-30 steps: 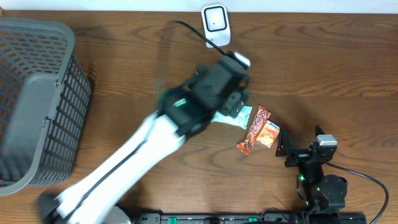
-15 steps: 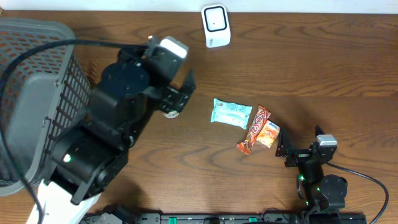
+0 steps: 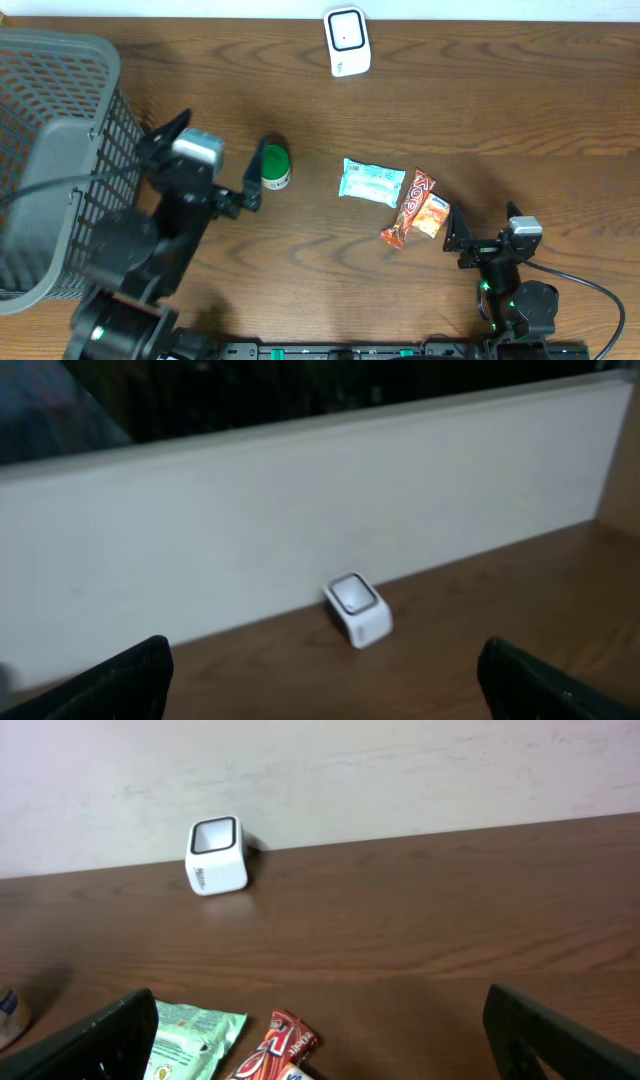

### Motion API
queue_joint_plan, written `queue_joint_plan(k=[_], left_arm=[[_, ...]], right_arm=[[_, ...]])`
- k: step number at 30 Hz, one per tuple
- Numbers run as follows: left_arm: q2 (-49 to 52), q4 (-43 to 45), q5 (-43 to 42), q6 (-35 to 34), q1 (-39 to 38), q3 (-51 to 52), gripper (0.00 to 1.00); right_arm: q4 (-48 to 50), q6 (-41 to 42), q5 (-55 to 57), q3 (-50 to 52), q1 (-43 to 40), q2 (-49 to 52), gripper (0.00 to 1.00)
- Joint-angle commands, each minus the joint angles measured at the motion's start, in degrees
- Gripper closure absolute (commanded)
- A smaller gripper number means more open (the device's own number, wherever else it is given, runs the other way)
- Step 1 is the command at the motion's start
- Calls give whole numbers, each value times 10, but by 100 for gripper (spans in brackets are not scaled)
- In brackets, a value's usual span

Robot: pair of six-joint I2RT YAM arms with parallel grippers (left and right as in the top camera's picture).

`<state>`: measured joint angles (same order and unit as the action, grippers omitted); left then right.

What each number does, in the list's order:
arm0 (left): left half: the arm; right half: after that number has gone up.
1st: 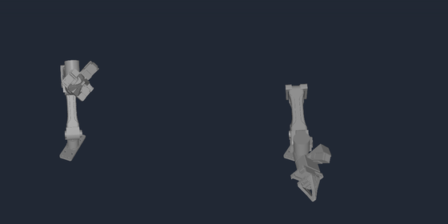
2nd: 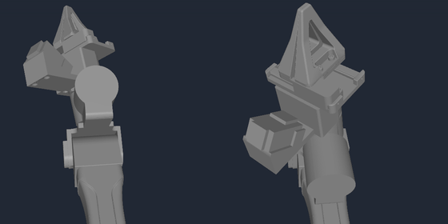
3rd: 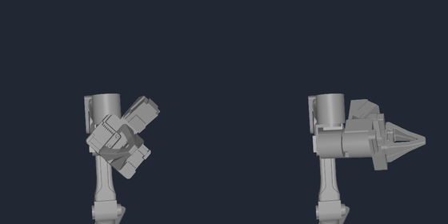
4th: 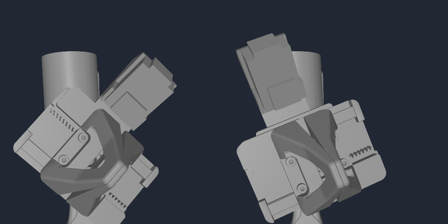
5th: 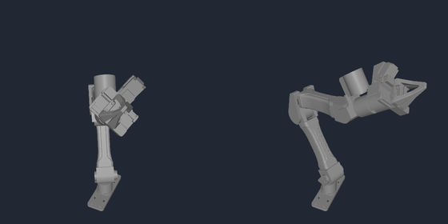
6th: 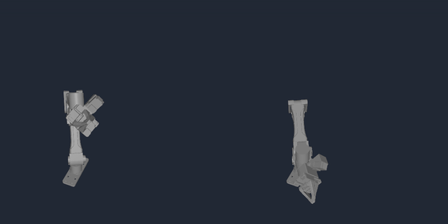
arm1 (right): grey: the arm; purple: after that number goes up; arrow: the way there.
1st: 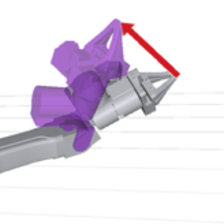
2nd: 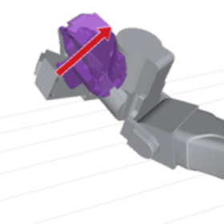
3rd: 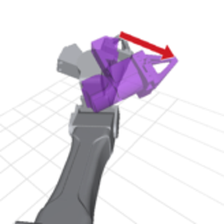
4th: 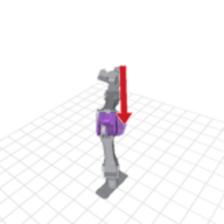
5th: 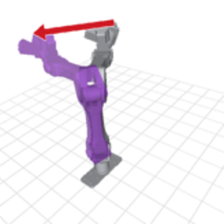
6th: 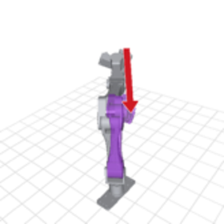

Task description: Scan the item barcode

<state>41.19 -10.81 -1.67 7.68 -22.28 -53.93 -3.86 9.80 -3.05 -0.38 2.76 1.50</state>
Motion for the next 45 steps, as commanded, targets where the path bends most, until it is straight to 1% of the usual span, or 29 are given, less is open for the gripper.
queue_joint_plan(k=[1, 5, 7, 12, 14, 15, 18, 20, 24, 26, 28, 31, 33, 35, 37, 42, 45], left_arm=[[47, 45, -35, -51, 4, 5, 2], [117, 103, -51, -93, 3, 5, 2], [162, 131, -72, -93, 3, 5, 2], [262, 216, -71, -93, -14, 5, 2], [287, 235, -71, -94, -22, 5, 2], [294, 234, -71, -111, -25, 5, 2], [299, 206, -71, -219, -37, 5, 2], [299, 198, -72, -263, -49, 5, 2], [299, 155, -76, -336, -79, 5, 2], [299, 110, -76, -344, -97, 5, 2], [299, 56, -75, -377, -110, 5, 2], [299, -18, -76, -487, -122, 12, 2], [299, -37, -83, -546, -128, 24, 2], [299, -37, -106, -588, -134, 37, 2], [299, -37, -133, -615, -138, 45, 2], [304, -37, -172, -629, -138, 64, 2], [313, -33, -201, -651, -138, 83, 2]], right_arm=[[-2, -9, -3, 1, 3, 0, 1], [-2, -9, -3, 1, 3, 0, 1], [-2, -9, -3, 1, 3, 0, 1], [-2, -9, -3, 1, 3, 0, 1], [-2, -9, -3, 1, 3, 0, 1], [-2, -9, -3, 1, 3, 0, 1], [-2, -9, -3, 1, 3, 0, 1], [-2, -9, -3, 1, 3, 0, 1], [-2, -9, -3, 1, 3, 0, 1], [-2, -9, -3, 1, 3, 0, 1], [-2, -9, -3, 1, 3, 0, 1], [-2, -9, -3, 1, 3, 0, 1], [-2, -9, -3, 1, 3, 0, 1], [-2, -9, -3, 1, 3, 0, 1], [-2, -9, -3, 1, 3, 0, 1], [-2, -9, -3, 1, 3, 0, 1], [-2, -9, -3, 1, 3, 0, 1]])
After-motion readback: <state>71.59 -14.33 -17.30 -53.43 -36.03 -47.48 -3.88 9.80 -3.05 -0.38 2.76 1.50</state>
